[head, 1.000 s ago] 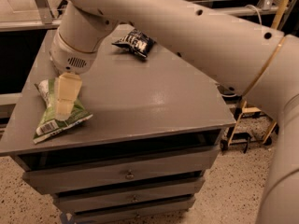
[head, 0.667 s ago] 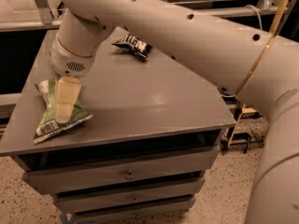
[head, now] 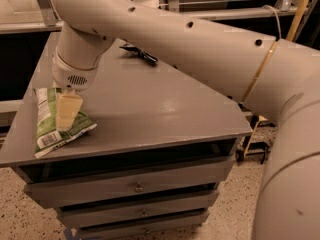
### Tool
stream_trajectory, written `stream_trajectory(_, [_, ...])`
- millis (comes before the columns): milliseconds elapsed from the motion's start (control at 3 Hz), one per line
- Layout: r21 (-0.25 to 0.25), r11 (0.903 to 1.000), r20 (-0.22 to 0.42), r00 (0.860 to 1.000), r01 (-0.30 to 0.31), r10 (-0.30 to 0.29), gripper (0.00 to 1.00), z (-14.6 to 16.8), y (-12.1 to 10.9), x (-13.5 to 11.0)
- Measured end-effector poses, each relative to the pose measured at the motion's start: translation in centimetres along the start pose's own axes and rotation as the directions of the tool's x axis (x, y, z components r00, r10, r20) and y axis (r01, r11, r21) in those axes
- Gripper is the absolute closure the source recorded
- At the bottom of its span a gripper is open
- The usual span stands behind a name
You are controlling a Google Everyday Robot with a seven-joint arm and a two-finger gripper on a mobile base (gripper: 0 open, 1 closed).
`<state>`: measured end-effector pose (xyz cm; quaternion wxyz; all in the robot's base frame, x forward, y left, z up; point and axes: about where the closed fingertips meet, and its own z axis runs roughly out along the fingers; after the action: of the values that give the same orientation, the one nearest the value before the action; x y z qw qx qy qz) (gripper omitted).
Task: Pick green jalapeno chip bag
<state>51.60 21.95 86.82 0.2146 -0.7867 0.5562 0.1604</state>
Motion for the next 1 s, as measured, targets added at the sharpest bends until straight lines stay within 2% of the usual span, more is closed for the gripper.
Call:
stream_trajectory(333, [-0.018, 0.9998, -0.019, 1.000, 0.006, -0.006, 0.63, 0.7, 0.5, 0.0])
stream_trajectory(667, [-0.024, 0.9996, 0.002, 1.000, -0.014, 0.014, 0.85, 0.6, 0.9, 0.0])
stream_trajectory(1000, [0.004, 0.9987, 0.086, 0.995, -0.051, 0.051, 1.00, -1.5, 0.6, -0.1])
